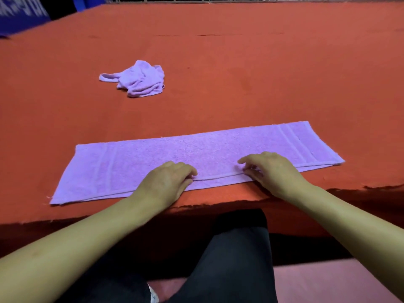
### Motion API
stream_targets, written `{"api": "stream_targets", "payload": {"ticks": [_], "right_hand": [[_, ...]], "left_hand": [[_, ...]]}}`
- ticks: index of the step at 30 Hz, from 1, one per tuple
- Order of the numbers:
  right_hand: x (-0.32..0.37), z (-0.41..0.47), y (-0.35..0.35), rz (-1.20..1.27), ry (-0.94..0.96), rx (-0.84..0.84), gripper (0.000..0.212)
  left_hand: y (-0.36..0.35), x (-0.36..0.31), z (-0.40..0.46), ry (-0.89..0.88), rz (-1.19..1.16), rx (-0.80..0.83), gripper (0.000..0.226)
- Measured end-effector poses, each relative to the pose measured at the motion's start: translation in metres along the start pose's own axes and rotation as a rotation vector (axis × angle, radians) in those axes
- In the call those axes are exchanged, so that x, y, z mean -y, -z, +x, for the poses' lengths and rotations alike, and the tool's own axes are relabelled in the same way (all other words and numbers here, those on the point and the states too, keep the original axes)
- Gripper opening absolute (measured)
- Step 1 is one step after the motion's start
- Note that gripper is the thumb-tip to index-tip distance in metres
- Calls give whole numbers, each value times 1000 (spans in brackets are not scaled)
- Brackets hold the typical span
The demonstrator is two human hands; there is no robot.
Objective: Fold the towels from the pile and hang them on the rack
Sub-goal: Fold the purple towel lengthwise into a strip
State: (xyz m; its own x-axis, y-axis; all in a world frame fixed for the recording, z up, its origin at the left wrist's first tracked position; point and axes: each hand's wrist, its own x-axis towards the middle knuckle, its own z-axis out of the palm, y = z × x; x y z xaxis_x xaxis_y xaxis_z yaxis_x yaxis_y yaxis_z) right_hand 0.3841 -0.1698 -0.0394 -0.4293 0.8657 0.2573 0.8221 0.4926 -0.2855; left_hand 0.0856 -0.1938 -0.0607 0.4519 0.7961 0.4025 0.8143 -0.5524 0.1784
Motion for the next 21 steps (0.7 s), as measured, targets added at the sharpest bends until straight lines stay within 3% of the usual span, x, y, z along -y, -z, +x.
{"api": "stream_targets", "payload": {"ticks": [8, 16, 21], "right_hand": [[-6, -3, 3, 176, -31, -33, 32], [-2, -20, 5, 62, 101, 28, 33], [5, -16, 7, 60, 79, -23, 30]], "left_hand": [[9, -5, -3, 46, -127, -100, 23], [4, -7, -17, -80, -117, 28, 21], [24, 24, -37, 5, -70, 5, 32]]}}
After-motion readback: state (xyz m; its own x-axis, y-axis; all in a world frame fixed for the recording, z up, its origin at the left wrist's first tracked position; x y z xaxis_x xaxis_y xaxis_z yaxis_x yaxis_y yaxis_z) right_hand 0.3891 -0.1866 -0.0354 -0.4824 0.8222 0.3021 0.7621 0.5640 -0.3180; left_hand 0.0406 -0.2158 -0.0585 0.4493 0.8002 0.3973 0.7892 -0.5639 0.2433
